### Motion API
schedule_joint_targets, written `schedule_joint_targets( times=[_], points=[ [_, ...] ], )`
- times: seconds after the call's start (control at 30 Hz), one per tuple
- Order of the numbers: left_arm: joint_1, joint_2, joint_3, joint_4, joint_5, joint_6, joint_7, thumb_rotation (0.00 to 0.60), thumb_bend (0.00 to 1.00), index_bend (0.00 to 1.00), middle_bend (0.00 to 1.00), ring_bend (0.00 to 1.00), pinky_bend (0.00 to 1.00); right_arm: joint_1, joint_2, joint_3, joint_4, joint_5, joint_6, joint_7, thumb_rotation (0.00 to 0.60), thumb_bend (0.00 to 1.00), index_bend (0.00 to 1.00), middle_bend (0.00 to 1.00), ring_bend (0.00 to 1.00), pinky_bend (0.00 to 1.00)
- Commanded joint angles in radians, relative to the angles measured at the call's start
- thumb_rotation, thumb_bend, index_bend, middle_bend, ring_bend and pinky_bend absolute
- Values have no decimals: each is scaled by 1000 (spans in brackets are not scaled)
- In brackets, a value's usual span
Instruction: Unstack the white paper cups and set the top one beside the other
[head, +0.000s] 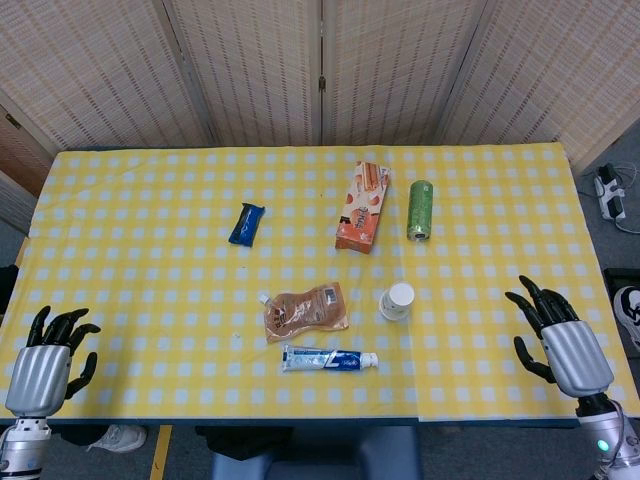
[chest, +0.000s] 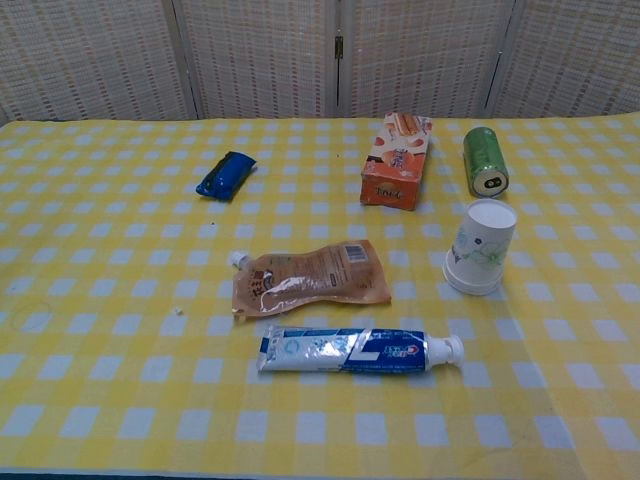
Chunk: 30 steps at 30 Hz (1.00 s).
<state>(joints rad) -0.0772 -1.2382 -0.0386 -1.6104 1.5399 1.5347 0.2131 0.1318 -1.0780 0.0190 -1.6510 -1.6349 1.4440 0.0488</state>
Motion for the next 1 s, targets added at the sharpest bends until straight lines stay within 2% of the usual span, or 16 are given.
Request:
schedule_joint_targets(
  times=[0.03, 0.27, 0.37, 0.4, 0.5, 0.63, 0.77, 1.0],
  points=[
    [0, 0, 0, -3, 2, 2, 4, 600, 514, 378, 224, 200, 6, 42, 5, 17, -29, 23, -64, -28, 600, 543, 144, 37, 139, 126],
    [2, 2, 4, -13, 4, 4, 10, 600, 514, 383, 224, 200, 5, 169, 47, 51, -152, 113, -286, -119, 600, 523, 86, 30, 141, 132],
    [6, 3, 8, -13, 3, 4, 9, 600, 514, 385, 224, 199, 5, 230, 62, 74, -196, 182, -389, -152, 600, 450, 62, 19, 134, 134],
    [7, 4, 8, -13, 1, 5, 8, 600, 514, 385, 224, 199, 5, 248, 65, 82, -205, 207, -417, -164, 600, 397, 50, 12, 123, 131],
    [11, 7, 9, -14, -4, 7, 6, 600, 514, 385, 224, 197, 4, 306, 67, 103, -230, 294, -506, -210, 600, 303, 21, 0, 70, 67],
    [14, 10, 11, -17, -6, 6, 5, 600, 514, 386, 224, 196, 4, 387, 55, 120, -235, 397, -605, -282, 600, 295, 12, 0, 4, 0],
    [14, 10, 13, -19, -6, 3, 5, 600, 514, 388, 224, 196, 4, 446, 16, 133, -205, 479, -640, -345, 600, 290, 36, 0, 0, 0],
    [16, 11, 15, -21, -12, -1, 7, 600, 514, 389, 224, 195, 4, 527, -31, 140, -158, 614, -679, -399, 600, 287, 136, 0, 0, 0]
  ],
)
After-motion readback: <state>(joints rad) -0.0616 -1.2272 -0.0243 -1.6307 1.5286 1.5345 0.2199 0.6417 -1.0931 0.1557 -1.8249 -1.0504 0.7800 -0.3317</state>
